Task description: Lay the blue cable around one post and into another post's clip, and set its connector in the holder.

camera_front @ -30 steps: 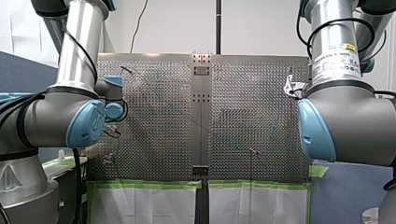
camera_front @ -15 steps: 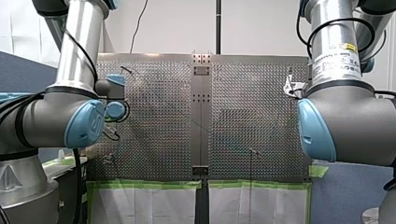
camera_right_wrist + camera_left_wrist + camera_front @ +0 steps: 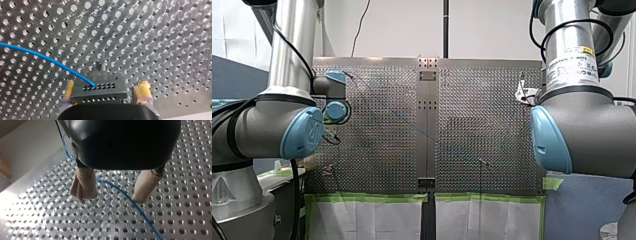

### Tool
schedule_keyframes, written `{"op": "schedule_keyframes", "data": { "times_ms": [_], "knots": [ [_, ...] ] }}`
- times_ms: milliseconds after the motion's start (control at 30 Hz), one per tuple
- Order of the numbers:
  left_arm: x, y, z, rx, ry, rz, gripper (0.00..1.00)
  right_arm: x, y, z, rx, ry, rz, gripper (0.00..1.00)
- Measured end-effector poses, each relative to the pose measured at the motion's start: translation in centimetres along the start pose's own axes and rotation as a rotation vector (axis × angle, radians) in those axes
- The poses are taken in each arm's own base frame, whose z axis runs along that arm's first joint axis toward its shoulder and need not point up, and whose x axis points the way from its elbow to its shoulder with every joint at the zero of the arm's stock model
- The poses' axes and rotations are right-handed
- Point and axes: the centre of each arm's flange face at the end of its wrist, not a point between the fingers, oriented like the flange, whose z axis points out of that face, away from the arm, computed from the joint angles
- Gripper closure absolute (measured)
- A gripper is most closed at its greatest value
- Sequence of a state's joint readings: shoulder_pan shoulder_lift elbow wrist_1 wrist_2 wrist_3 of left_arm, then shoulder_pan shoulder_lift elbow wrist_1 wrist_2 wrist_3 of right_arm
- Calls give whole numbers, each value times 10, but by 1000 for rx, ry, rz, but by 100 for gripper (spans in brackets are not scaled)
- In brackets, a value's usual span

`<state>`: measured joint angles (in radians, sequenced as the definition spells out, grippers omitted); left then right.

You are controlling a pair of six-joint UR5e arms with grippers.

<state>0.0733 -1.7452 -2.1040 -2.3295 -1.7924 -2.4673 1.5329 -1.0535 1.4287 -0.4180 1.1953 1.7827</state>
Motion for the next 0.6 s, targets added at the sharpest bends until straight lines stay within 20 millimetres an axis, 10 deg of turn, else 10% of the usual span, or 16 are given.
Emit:
{"op": "schedule_keyframes", "data": {
  "times_ms": [600],
  "knots": [
    [-24,-9,-63,14,-2,76,0,-1,-2,0,3,-4,1,0]
  ]
}}
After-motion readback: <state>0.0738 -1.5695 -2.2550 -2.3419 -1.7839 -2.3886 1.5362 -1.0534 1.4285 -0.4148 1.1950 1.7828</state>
